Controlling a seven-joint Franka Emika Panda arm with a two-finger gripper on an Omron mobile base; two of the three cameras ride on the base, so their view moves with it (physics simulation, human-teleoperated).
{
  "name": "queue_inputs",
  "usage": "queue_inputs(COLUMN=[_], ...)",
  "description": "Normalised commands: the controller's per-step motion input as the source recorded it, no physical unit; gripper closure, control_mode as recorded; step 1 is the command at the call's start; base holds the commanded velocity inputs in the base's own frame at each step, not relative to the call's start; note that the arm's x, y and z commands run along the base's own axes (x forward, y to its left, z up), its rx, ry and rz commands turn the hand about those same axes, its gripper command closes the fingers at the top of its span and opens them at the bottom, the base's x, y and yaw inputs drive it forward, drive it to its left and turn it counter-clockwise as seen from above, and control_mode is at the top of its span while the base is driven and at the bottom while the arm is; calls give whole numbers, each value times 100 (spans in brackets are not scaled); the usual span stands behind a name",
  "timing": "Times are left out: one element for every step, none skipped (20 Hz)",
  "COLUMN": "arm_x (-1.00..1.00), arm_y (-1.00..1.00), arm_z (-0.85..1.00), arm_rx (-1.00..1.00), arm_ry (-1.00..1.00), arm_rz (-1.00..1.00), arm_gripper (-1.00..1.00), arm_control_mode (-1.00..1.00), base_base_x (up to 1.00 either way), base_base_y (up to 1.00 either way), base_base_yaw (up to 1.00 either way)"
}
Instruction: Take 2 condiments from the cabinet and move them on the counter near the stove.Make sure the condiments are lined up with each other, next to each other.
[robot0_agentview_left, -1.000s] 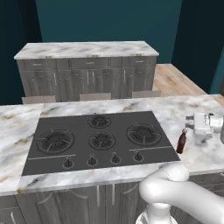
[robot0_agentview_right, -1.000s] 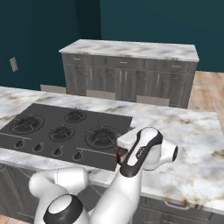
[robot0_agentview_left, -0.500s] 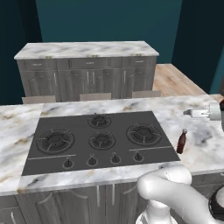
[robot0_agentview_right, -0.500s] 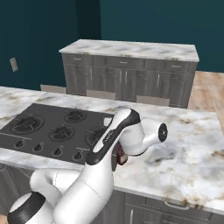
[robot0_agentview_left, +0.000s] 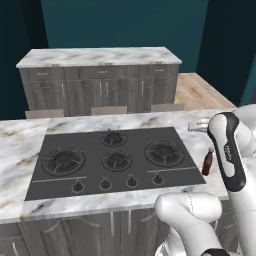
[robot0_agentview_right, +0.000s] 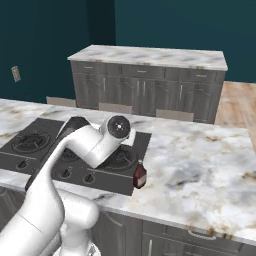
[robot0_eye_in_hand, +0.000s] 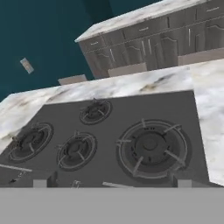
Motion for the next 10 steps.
queue_inputs(arm_x=[-22, -22, -22, -11, -17, -15, -20, -26, -23, -27], arm_y=[64, 46, 29, 22, 22, 35, 34, 24, 14, 5], arm_z=[8, 12, 11, 8, 9, 11, 20, 23, 27, 33], arm_rx=[-26, -22, -18, -15, -13, -15, -14, -9, -8, -7], arm_ry=[17, 15, 11, 9, 4, 7, 5, 0, 0, 0], arm_rz=[-23, -21, -16, -5, 0, 0, 0, 0, 0, 0], arm_gripper=[-100, -100, -100, -100, -100, -100, -100, -100, -100, -100], arm_control_mode=[-100, -100, -100, -100, -100, -100, -100, -100, -100, -100], base_base_x=[0, 0, 0, 0, 0, 0, 0, 0, 0, 0], base_base_y=[0, 0, 0, 0, 0, 0, 0, 0, 0, 0], base_base_yaw=[0, 0, 0, 0, 0, 0, 0, 0, 0, 0])
